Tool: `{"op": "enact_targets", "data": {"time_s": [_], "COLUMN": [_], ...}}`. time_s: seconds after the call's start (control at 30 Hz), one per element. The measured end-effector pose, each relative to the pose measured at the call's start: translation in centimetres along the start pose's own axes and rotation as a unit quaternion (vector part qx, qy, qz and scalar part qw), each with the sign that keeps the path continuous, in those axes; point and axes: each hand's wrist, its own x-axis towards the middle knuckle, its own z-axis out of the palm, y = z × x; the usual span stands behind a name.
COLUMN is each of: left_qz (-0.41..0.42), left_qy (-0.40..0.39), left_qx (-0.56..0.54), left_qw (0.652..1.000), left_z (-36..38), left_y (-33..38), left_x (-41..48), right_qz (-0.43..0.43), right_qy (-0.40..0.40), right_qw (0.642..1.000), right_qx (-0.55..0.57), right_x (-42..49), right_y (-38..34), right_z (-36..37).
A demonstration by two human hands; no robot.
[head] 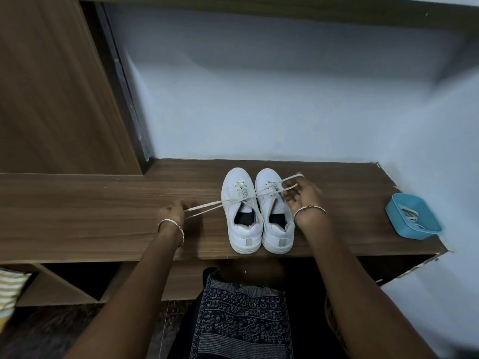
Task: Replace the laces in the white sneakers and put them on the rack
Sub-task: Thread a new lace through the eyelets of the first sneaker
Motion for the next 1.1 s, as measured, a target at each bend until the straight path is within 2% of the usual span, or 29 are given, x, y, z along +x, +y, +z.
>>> {"op": "enact_targets", "data": {"time_s": [0.13,0.23,0.33,0.4,0.47,0.5,0.57,0.63,0.73,0.8,0.87,1.0,1.1], "left_qz": [-0.025,0.020,0.072,0.146,0.245,0.298,0.374,0.411,0.438,0.442,0.446,0.461,0.467], "left_qy": [0.058,0.092,0.159,0.171,0.126,0.083,-0.022,-0.098,-0.124,-0.124,-0.121,-0.113,-0.091], "left_qx": [0.044,0.143,0.324,0.397,0.409,0.406,0.389,0.380,0.404,0.421,0.430,0.436,0.454], "left_qw": [0.997,0.985,0.930,0.890,0.870,0.860,0.842,0.823,0.794,0.782,0.776,0.764,0.754], "left_z": [-0.9,-0.7,0.2,1.4,2.7,3.4,4.9,6.2,7.8,8.5,8.7,8.8,8.6], "left_y": [-1.5,-0.4,0.4,0.7,1.0,1.1,1.2,1.2,1.1,0.8,0.6,0.5,0.4], "left_x": [2.8,0.8,-1.4,-2.6,-3.3,-3.3,-3.3,-3.7,-4.4,-3.9,-3.6,-3.6,-3.7], "right_qz": [0.007,0.005,-0.022,-0.099,-0.192,-0.230,-0.269,-0.280,-0.324,-0.320,-0.311,-0.307,-0.291], "right_qy": [0.043,0.094,0.135,0.164,0.166,0.136,0.045,-0.047,-0.112,-0.112,-0.100,-0.068,-0.047], "right_qw": [0.998,0.994,0.991,0.970,0.917,0.896,0.868,0.843,0.751,0.693,0.657,0.634,0.674], "right_qx": [0.038,0.048,-0.010,-0.150,-0.306,-0.355,-0.415,-0.457,-0.564,-0.637,-0.679,-0.706,-0.677], "right_x": [0.3,0.7,0.7,0.2,-0.7,-1.3,-2.0,-2.3,-3.0,-3.1,-3.0,-2.8,-2.4], "right_y": [-2.4,-3.5,-3.6,-3.0,-1.7,-1.0,0.7,2.6,5.0,6.1,6.9,7.2,6.9], "right_z": [-1.9,-3.7,-4.8,-4.6,-3.6,-3.0,-1.7,-0.7,0.6,1.1,1.3,1.9,2.0]}}
